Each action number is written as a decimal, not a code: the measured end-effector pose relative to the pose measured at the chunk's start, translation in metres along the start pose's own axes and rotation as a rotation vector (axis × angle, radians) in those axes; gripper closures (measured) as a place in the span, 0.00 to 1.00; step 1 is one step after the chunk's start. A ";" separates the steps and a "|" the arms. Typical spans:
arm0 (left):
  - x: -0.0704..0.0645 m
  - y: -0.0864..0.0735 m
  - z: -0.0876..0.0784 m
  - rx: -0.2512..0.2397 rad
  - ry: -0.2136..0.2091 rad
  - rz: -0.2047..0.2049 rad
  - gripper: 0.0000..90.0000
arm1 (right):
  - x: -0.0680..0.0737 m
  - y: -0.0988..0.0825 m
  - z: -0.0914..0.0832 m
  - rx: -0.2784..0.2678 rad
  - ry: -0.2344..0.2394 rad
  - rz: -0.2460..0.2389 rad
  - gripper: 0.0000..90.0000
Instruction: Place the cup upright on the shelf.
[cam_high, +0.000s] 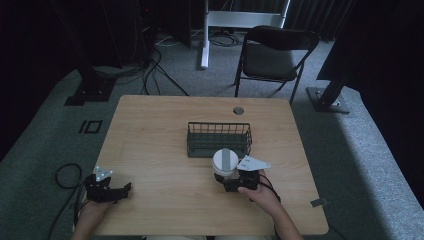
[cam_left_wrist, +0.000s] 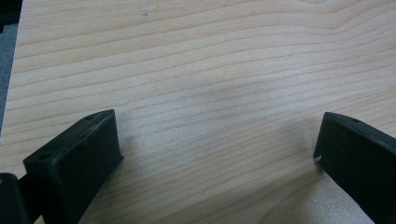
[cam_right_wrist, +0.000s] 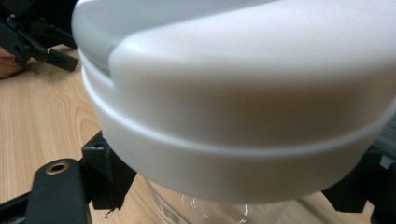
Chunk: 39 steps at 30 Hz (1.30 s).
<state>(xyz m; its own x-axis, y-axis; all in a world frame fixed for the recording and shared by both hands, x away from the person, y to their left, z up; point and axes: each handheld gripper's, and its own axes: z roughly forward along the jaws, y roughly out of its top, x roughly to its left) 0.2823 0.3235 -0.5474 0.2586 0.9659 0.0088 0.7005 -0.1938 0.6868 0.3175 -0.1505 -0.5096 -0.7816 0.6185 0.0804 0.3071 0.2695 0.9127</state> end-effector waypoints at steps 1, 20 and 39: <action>0.000 0.000 0.000 0.000 0.000 0.000 0.01 | 0.000 0.002 -0.001 -0.006 -0.001 -0.002 0.20; 0.000 0.000 0.000 0.000 0.000 0.000 0.01 | -0.005 0.051 -0.010 -0.065 -0.040 -0.006 0.20; 0.000 0.000 0.000 0.000 0.000 0.000 0.01 | -0.026 0.104 0.007 -0.120 -0.270 0.095 0.20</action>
<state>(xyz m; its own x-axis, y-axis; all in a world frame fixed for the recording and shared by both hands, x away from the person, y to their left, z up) 0.2823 0.3235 -0.5474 0.2584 0.9660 0.0086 0.7004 -0.1935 0.6870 0.3740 -0.1334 -0.4191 -0.5752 0.8148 0.0724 0.2929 0.1225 0.9483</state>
